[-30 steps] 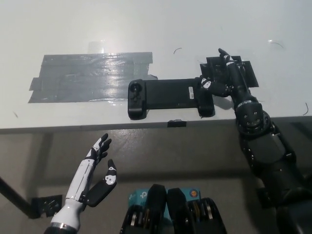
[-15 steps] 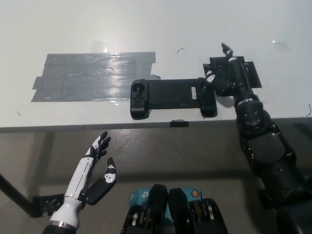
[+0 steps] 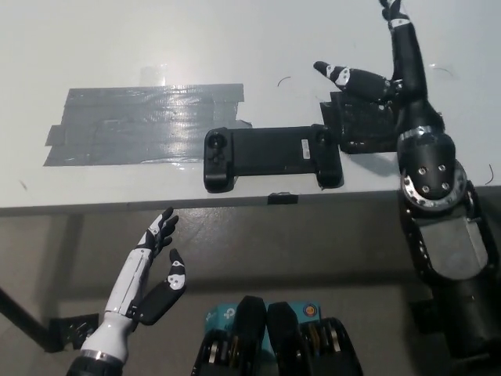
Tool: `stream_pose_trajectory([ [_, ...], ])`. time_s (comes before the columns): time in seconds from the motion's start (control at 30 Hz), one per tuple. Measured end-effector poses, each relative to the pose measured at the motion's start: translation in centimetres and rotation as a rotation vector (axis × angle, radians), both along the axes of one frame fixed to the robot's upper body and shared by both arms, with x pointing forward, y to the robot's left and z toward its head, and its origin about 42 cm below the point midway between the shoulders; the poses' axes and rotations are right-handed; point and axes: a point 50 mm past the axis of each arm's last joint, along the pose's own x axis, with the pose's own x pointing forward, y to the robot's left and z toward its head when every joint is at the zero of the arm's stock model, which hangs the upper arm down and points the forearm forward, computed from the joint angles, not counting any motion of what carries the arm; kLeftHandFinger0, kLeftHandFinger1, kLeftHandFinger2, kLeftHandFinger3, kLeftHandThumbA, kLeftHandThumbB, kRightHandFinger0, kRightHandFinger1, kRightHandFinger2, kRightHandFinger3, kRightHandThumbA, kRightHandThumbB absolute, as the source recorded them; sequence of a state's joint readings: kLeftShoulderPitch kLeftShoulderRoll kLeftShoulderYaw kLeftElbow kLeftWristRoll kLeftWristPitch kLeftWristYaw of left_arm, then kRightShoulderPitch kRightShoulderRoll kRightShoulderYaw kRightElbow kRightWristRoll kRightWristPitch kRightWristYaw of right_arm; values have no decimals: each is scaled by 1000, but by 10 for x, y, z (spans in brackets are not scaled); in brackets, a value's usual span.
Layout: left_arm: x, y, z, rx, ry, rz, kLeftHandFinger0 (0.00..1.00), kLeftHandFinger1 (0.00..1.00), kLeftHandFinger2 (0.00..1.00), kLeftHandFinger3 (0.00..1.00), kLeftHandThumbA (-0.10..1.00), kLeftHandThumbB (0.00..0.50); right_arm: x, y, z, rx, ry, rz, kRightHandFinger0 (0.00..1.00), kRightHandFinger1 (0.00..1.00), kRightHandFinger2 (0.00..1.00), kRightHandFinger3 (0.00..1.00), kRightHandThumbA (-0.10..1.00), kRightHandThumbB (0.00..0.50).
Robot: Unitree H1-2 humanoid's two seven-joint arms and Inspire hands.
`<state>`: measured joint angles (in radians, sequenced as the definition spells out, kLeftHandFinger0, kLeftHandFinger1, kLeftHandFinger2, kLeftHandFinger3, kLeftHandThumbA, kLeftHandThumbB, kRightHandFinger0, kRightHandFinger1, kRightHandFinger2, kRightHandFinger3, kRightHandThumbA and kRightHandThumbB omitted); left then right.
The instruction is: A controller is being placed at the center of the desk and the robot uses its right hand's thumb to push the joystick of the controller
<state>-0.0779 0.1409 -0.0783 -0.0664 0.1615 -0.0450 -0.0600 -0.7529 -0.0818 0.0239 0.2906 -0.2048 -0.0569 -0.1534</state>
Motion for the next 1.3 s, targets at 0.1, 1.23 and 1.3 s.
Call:
stream_pose_trajectory([
  [0.1,0,0,0,0,0,0,1000,1000,1000,1000,102,8,-20,-5,1,8,-42,7,1000,1000,1000,1000,1000,257],
  [1.23,-29,7,-26,0,85,21,1000,1000,1000,1000,269,0,-193,-17,-208,-160,439,162,1000,1000,1000,1000,876,281],
  [1.3,-30,7,-27,0,87,21,1000,1000,1000,1000,264,0,-193,-17,-208,-164,439,164,1000,1000,1000,1000,876,281],
])
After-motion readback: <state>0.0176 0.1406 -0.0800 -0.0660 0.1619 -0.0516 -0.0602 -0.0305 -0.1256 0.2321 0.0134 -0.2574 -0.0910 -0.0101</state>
